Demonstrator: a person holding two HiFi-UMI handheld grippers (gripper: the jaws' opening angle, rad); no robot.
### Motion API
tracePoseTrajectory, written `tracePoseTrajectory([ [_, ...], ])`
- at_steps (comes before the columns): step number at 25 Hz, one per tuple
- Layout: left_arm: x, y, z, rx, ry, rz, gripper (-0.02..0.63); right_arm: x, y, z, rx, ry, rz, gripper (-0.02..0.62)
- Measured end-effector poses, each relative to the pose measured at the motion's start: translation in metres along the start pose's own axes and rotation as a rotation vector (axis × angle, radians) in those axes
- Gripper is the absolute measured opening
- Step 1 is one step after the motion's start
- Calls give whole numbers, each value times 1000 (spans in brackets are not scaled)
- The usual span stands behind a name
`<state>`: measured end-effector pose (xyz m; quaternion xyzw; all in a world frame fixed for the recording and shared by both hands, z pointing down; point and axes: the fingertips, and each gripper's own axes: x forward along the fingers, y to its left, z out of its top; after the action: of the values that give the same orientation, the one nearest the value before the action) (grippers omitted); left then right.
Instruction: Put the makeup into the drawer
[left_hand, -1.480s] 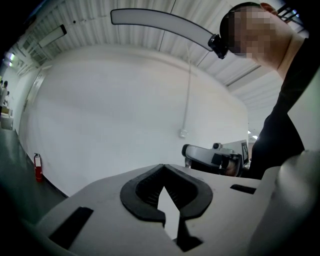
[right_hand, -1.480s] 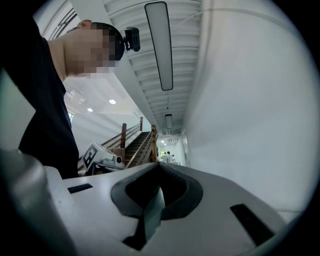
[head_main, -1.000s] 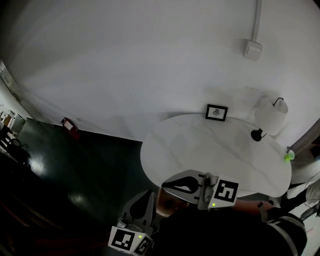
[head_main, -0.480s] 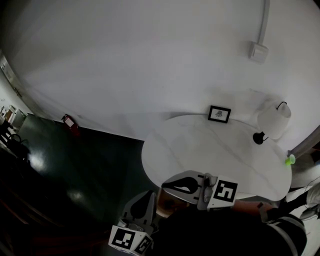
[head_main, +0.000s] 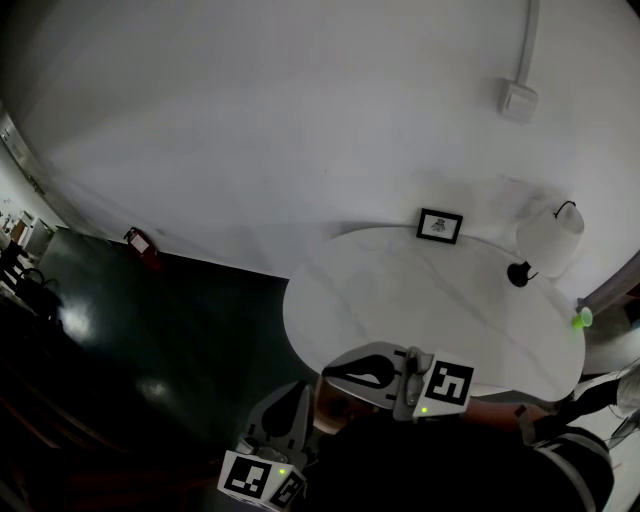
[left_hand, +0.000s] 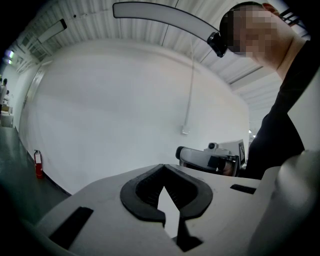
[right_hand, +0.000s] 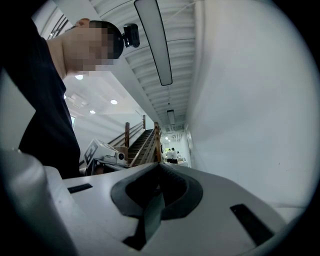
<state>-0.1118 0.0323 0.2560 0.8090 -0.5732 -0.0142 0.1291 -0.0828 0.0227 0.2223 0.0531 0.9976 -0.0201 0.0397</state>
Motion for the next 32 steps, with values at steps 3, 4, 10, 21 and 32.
tracePoseTrajectory([
  [3, 0, -1, 1, 3, 0, -1, 11, 0, 1, 1, 2, -1, 3, 17],
  [4, 0, -2, 0, 3, 0, 0, 11, -1, 1, 0, 5, 0, 3, 17],
  [10, -3, -6, -4, -2, -12, 5, 11, -5, 5, -4, 20, 7, 7, 17],
  [21, -5, -9, -11, -25, -13, 10, 11, -10, 11, -9, 21, 25, 2, 16],
  [32, -5, -3, -11, -28, -8, 25, 11, -3, 9, -13, 20, 35, 20, 15],
])
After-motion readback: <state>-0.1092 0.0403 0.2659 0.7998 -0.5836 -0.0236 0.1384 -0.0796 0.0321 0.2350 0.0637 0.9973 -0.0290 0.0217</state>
